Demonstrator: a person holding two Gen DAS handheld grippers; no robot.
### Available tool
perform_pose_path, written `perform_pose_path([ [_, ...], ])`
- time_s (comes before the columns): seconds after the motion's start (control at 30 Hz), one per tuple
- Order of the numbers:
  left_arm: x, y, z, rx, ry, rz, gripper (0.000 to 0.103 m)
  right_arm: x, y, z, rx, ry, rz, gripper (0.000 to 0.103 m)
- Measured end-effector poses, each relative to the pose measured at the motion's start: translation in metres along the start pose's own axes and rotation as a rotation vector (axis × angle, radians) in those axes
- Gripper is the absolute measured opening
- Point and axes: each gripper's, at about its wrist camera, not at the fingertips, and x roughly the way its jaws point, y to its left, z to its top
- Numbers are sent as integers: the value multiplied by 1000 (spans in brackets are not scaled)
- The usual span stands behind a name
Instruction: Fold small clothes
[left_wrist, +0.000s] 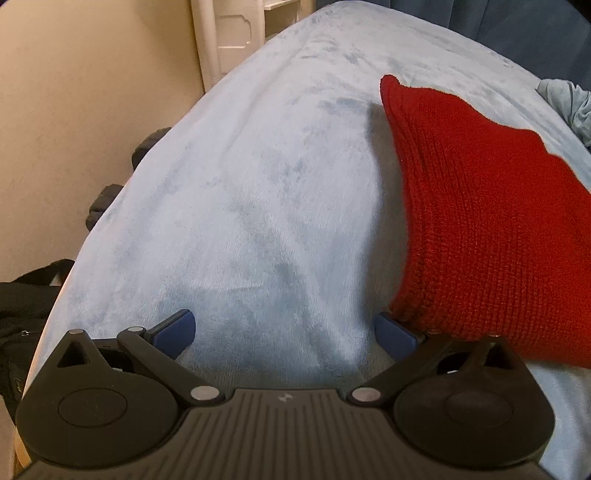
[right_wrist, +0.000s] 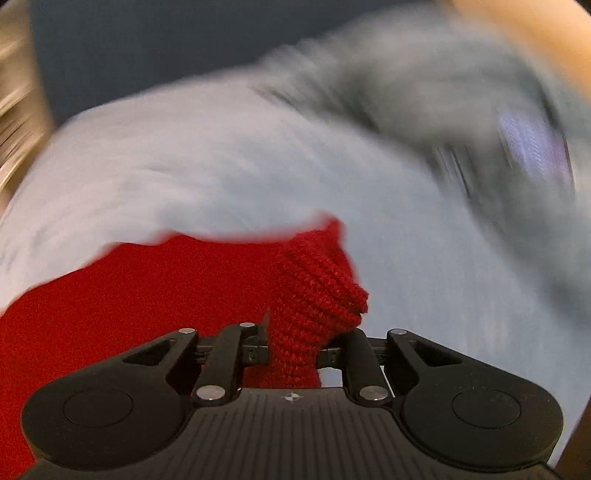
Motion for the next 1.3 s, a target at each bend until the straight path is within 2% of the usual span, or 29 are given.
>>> perform_pose_path([
  [0.03,0,3,1,-10,3,-11,103,-16,34,2,-126,-77,17,15],
  [0.1,-3,12,3,-45,3,-34,103,-50,107,-14,-393,-224,87,15],
  [0.2,-10,37,5,-133,-7,-51,103,-86,192,-81,-778,-348,239,15],
  [0.27,-8,54,6,-205,6,-44,103,-90,223,-134,-975,-348,326,16],
  [0.33,-5,66,7,-280,20,-66,103,-83,239,-173,-1070,-276,391,16],
  [0.4,-7,70,7,-306,12,-85,103,-80,244,-197,-1122,-324,352,17],
  [0.43,-7,68,7,-299,9,-88,103,-79,242,-198,-1120,-336,345,17],
  [0.53,-9,61,10,-267,3,-94,103,-80,233,-182,-1036,-301,414,23],
  [0.57,-11,62,10,-266,-3,-102,103,-80,231,-179,-1032,-292,427,33],
  [0.6,-13,63,10,-270,-10,-113,103,-82,233,-178,-1036,-275,445,37],
  [0.63,-14,63,10,-277,-18,-121,103,-86,233,-178,-1032,-262,468,48],
  [0.67,-17,65,11,-286,-25,-131,103,-92,230,-178,-1015,-248,516,57],
  [0.77,-29,73,13,-288,-55,-170,103,-120,223,-183,-976,-233,644,57],
  [0.87,-50,77,16,-287,-99,-216,103,-144,204,-178,-948,-254,704,54],
  [0.97,-72,68,23,-235,-138,-279,103,-154,177,-165,-848,-300,653,50],
  [1.03,-84,52,28,-162,-161,-290,103,-151,164,-154,-729,-355,533,50],
  [1.1,-89,27,27,-81,-160,-284,103,-139,154,-148,-622,-378,364,51],
  [1.13,-89,15,26,-41,-148,-279,103,-128,153,-145,-593,-335,309,50],
  [1.17,-85,2,23,5,-135,-263,103,-117,154,-146,-580,-279,298,44],
  [1.23,-68,-20,14,114,-114,-144,103,-93,159,-157,-607,-138,339,38],
  [1.27,-54,-27,7,168,-88,-69,103,-85,163,-167,-641,-108,352,36],
  [1.3,-47,-26,1,175,-75,-64,103,-81,166,-175,-676,-119,353,36],
])
